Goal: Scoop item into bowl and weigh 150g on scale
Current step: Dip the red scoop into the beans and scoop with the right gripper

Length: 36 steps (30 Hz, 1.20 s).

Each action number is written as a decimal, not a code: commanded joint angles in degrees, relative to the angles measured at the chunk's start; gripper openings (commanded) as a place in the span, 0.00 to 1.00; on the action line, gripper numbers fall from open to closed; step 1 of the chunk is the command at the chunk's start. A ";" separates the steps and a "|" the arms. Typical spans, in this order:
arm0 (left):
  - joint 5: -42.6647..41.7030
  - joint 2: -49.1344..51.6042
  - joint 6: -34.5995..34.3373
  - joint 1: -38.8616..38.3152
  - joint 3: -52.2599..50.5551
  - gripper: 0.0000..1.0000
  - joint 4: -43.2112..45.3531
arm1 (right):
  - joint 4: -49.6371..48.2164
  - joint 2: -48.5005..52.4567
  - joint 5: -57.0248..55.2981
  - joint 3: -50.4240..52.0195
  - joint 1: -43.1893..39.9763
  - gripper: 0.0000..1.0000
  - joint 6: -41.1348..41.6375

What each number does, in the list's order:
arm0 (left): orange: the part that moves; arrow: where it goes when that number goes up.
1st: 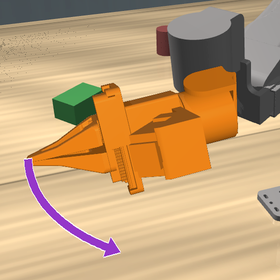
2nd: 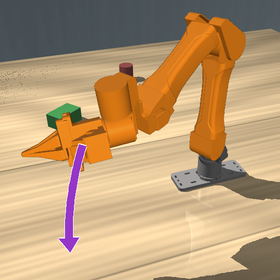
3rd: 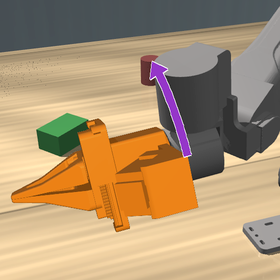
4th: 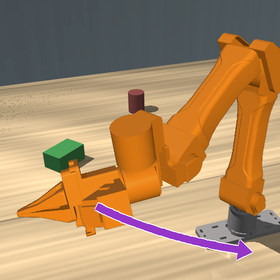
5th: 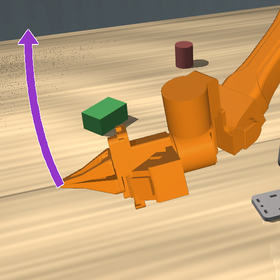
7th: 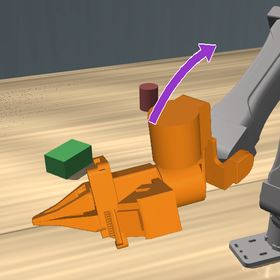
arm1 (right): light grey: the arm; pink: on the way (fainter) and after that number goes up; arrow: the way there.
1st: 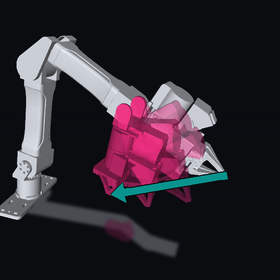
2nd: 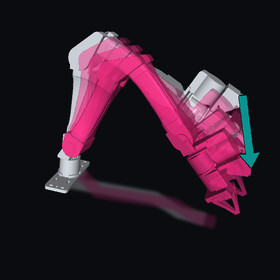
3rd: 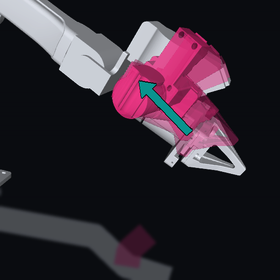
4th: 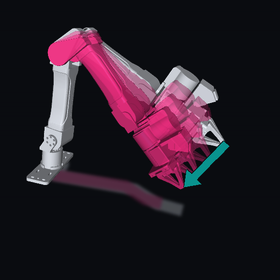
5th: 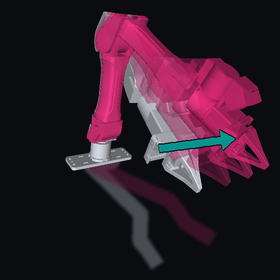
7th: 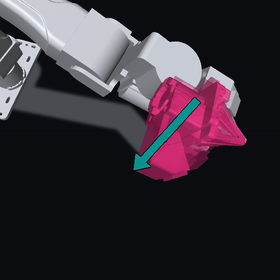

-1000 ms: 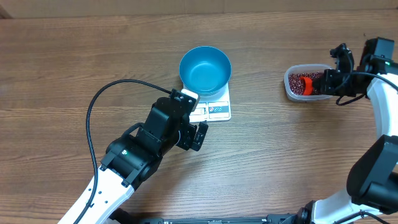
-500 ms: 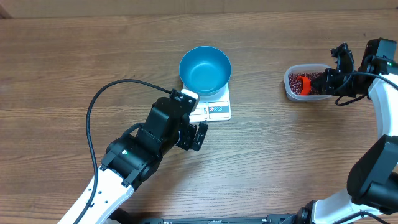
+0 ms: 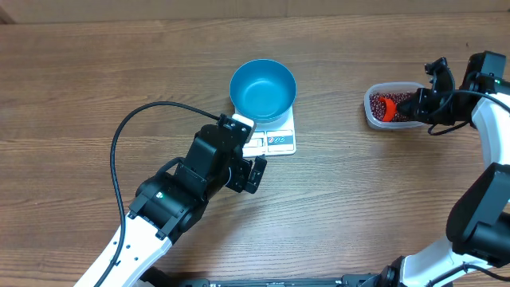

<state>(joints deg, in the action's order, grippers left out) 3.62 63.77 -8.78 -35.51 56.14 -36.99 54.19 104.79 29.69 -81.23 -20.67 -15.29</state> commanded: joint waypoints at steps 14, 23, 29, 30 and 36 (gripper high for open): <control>-0.63 -0.17 1.07 0.24 -0.52 0.99 0.50 | -0.20 1.75 9.57 0.61 -7.63 0.04 2.29; -0.66 -0.17 1.07 0.24 -0.52 0.99 0.48 | -0.02 1.75 14.56 0.61 -11.47 0.04 5.09; -0.66 -0.17 1.07 0.24 -0.52 0.99 0.48 | 0.11 1.75 20.06 0.61 -13.73 0.04 5.27; -0.66 -0.17 1.07 0.24 -0.52 0.99 0.48 | 0.17 1.75 20.92 0.61 -14.12 0.04 5.27; -0.66 -0.17 1.07 0.24 -0.52 1.00 0.48 | 0.50 1.75 26.45 0.61 -16.20 0.04 5.25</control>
<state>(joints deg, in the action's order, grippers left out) 3.62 63.77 -8.78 -35.51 56.14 -36.77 54.76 106.32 51.00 -81.19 -36.05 -10.20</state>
